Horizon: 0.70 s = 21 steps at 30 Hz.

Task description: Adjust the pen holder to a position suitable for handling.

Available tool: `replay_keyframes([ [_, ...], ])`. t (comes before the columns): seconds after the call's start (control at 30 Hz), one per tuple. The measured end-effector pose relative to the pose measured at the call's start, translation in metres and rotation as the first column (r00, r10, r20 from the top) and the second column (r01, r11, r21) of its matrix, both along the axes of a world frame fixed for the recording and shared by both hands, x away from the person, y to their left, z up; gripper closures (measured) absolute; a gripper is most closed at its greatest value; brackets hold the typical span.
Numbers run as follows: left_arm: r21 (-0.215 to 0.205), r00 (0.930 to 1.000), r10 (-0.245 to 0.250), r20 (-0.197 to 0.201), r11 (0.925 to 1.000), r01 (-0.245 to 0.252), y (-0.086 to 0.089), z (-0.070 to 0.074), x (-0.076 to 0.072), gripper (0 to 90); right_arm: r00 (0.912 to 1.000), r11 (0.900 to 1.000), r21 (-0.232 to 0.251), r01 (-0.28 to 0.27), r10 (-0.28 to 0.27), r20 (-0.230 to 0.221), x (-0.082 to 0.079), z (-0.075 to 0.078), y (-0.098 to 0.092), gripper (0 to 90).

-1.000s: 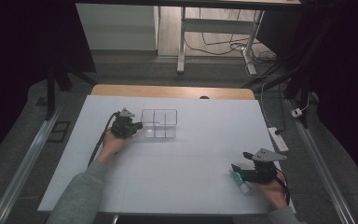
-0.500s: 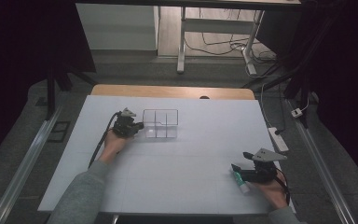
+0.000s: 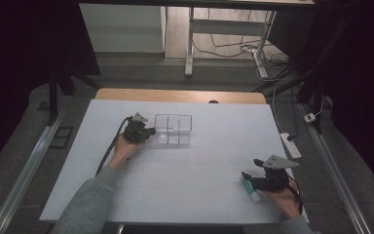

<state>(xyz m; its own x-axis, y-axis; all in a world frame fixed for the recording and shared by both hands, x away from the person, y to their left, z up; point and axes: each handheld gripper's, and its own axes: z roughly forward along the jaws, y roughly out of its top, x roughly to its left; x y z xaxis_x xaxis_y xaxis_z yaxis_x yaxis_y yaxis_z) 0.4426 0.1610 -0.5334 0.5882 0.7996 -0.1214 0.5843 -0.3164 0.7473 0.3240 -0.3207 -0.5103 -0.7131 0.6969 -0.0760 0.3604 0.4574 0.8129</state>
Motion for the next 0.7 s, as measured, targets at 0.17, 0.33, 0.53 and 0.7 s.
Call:
replay_keyframes([
  [0.17, 0.005, 0.9999, -0.013, -0.002, 0.9999, 0.013, -0.007, 0.000, 0.001, 88.8, 1.0000, 1.000, -0.007, 0.004, -0.004, -0.001, 0.000, 0.000, -0.001, 27.5],
  [0.33, 0.006, 0.9993, -0.037, -0.003, 0.9993, 0.037, -0.016, 0.001, 0.001, 88.8, 1.0000, 1.000, -0.006, 0.005, -0.005, -0.004, 0.000, 0.000, -0.001, 27.5],
  [0.53, 0.011, 0.9979, -0.065, -0.003, 0.9978, 0.065, -0.026, 0.002, 0.001, 88.8, 1.0000, 1.000, -0.011, 0.008, -0.008, -0.002, 0.000, 0.000, -0.001, 27.5],
  [0.7, 0.010, 0.9971, -0.076, -0.003, 0.9971, 0.076, -0.031, 0.001, 0.002, 88.8, 1.0000, 1.000, -0.014, 0.008, -0.008, -0.006, 0.001, -0.001, -0.001, 27.5],
])
